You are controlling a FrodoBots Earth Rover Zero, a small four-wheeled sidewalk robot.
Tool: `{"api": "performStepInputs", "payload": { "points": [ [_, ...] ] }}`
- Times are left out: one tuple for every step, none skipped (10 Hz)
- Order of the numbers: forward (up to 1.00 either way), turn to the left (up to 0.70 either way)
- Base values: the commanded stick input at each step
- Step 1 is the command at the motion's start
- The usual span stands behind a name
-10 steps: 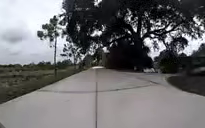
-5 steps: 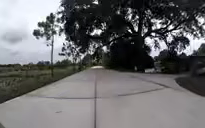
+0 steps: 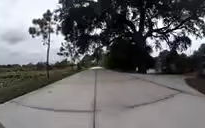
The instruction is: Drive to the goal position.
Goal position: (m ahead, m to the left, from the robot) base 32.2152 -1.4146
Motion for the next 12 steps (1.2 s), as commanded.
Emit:
{"api": "performStepInputs", "payload": {
  "points": [
    [0.85,0.0],
    [0.85,0.0],
    [0.85,0.0],
    [0.85,0.0],
    [0.85,0.0],
    [0.85,0.0],
    [0.85,0.0],
    [0.85,0.0],
    [0.85,0.0],
    [0.85,0.0],
    [0.85,0.0],
    [0.85,0.0]
  ]
}}
